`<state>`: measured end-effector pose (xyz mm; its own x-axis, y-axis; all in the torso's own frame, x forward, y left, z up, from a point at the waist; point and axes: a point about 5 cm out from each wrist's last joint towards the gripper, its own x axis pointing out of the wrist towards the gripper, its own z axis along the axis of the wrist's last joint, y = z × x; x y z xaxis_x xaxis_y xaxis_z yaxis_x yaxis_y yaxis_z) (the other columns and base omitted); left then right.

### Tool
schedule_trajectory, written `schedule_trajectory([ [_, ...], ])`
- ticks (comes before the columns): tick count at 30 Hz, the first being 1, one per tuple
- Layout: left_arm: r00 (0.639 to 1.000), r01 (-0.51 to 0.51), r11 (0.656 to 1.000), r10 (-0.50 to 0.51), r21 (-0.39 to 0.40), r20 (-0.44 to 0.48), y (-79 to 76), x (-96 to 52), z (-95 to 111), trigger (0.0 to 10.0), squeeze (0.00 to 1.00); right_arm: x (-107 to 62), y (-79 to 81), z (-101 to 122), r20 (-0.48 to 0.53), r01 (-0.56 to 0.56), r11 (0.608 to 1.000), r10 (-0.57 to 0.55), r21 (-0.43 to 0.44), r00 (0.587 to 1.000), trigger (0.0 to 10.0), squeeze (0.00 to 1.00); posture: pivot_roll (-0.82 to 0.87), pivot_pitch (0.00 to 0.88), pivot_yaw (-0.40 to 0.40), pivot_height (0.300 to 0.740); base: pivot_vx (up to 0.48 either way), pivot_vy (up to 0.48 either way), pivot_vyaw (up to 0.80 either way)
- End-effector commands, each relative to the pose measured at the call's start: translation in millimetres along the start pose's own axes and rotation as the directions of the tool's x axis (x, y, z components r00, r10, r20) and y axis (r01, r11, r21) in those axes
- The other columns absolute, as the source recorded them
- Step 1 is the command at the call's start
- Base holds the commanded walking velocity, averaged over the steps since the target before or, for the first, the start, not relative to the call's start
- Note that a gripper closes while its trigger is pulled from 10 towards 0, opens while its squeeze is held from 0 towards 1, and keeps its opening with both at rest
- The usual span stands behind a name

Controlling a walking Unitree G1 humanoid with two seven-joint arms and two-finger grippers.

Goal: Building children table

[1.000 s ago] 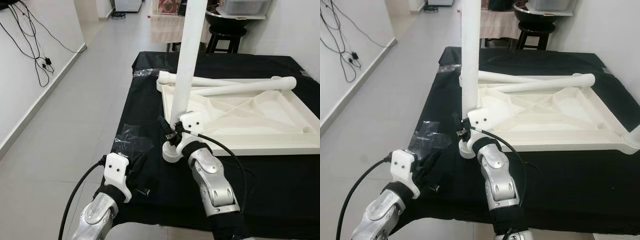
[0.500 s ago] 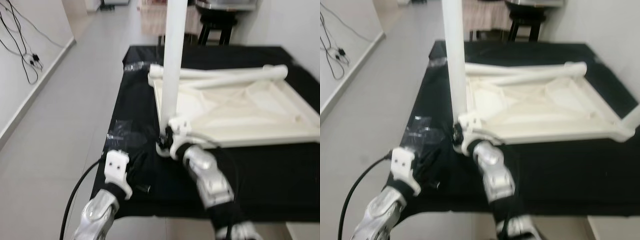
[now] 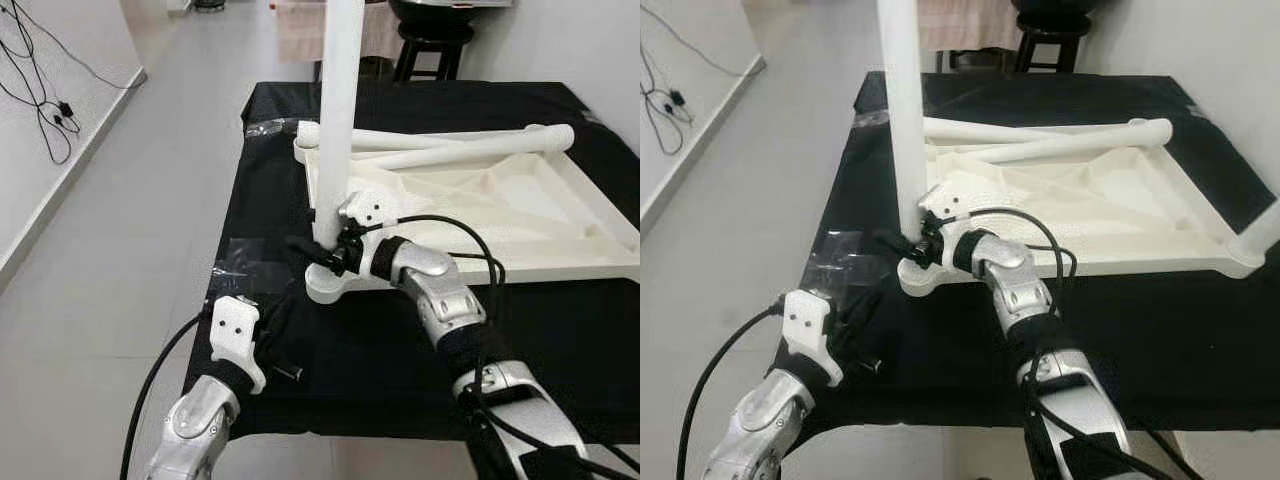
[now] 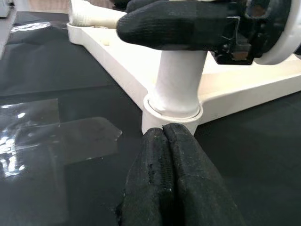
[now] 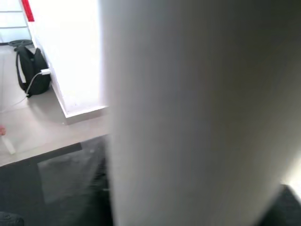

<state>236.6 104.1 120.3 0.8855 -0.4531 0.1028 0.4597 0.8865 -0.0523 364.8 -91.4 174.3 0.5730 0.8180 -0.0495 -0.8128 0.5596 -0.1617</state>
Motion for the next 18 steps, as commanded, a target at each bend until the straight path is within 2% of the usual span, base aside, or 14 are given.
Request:
schedule_trajectory([
  [1,1.000,-0.006,1.000,0.006,0.002,-0.012,-0.2,-2.4,-2.8,10.0,0.00,-1.8,-5.6,0.2,-0.013,0.012,1.000,-0.012,-0.006,1.000,0.0,0.00,0.10,0.103,-0.031,0.740,0.000,0.000,0.00],
  [3,1.000,-0.007,1.000,0.007,0.001,-0.011,-0.7,-2.4,-2.9,10.0,0.00,-7.1,-18.4,-4.8,-0.044,0.084,0.996,-0.082,0.035,0.996,0.0,0.00,0.09,0.102,-0.032,0.740,0.000,0.000,0.00],
  [5,1.000,-0.007,1.000,0.007,0.001,-0.011,-0.9,-2.4,-2.8,10.0,0.00,-9.4,-22.1,-7.3,-0.057,0.115,0.992,-0.112,0.045,0.992,0.0,0.00,0.09,0.102,-0.032,0.740,0.000,0.000,0.00],
  [6,1.000,-0.008,1.000,0.008,0.000,-0.010,-1.5,-3.0,-2.6,10.0,0.00,-16.5,-26.6,-19.3,-0.136,0.225,0.974,-0.224,-0.004,0.965,0.0,0.00,0.09,0.108,-0.036,0.740,0.000,0.000,0.00],
  [9,1.000,-0.008,1.000,0.008,0.000,-0.010,-1.6,-3.1,-2.6,10.0,0.00,-19.0,-28.2,-23.4,-0.163,0.261,0.965,-0.263,-0.030,0.951,0.0,0.00,0.09,0.108,-0.036,0.740,0.000,0.000,0.00],
  [10,1.000,-0.012,1.000,0.012,-0.001,-0.010,-1.1,-4.0,-2.5,10.0,0.00,-27.7,-30.1,-36.8,-0.221,0.436,0.896,-0.444,-0.085,0.868,0.0,0.00,0.09,0.112,-0.046,0.740,0.000,0.000,0.00],
  [11,1.000,-0.012,1.000,0.012,-0.001,-0.010,-1.1,-4.0,-2.5,10.0,0.00,-27.7,-30.1,-36.8,-0.221,0.436,0.896,-0.444,-0.085,0.868,0.0,0.00,0.09,0.112,-0.046,0.740,0.000,0.000,0.00],
  [12,1.000,-0.015,1.000,0.015,-0.001,-0.009,-0.8,-4.7,-2.0,10.0,0.00,-35.2,-16.2,-49.9,-0.231,0.579,0.812,-0.579,-0.078,0.782,0.0,0.00,0.08,0.120,-0.046,0.740,0.000,0.000,0.00],
  [14,1.000,-0.015,1.000,0.015,-0.001,-0.009,-0.8,-4.7,-2.0,10.0,0.00,-35.2,-16.2,-49.9,-0.231,0.579,0.812,-0.579,-0.078,0.782,0.0,0.00,0.08,0.120,-0.046,0.740,0.000,0.000,0.00],
  [15,1.000,-0.017,1.000,0.017,-0.001,-0.009,0.6,-5.3,-1.8,10.0,0.00,-35.7,13.2,-58.8,-0.237,0.619,0.784,-0.612,-0.055,0.754,0.0,0.00,0.08,0.126,-0.029,0.740,0.000,0.000,0.00],
  [16,1.000,-0.017,1.000,0.017,-0.001,-0.009,0.6,-5.3,-1.8,10.0,0.00,-35.7,13.2,-58.8,-0.237,0.619,0.784,-0.612,-0.055,0.754,0.0,0.00,0.08,0.126,-0.029,0.740,0.000,0.000,0.00],
  [17,1.000,-0.016,1.000,0.016,0.002,-0.011,1.6,-5.3,-1.9,10.0,0.00,-29.4,39.9,-58.0,-0.225,0.604,0.797,-0.590,-0.009,0.775,0.0,0.00,0.07,0.116,-0.014,0.740,0.000,0.000,0.00],
  [18,1.000,-0.009,1.000,0.009,-0.001,-0.015,2.1,-4.5,-2.5,10.0,0.00,-20.9,53.6,-53.2,-0.202,0.563,0.826,-0.548,0.017,0.812,0.0,0.00,0.07,0.109,-0.019,0.740,0.000,0.000,0.00],
])
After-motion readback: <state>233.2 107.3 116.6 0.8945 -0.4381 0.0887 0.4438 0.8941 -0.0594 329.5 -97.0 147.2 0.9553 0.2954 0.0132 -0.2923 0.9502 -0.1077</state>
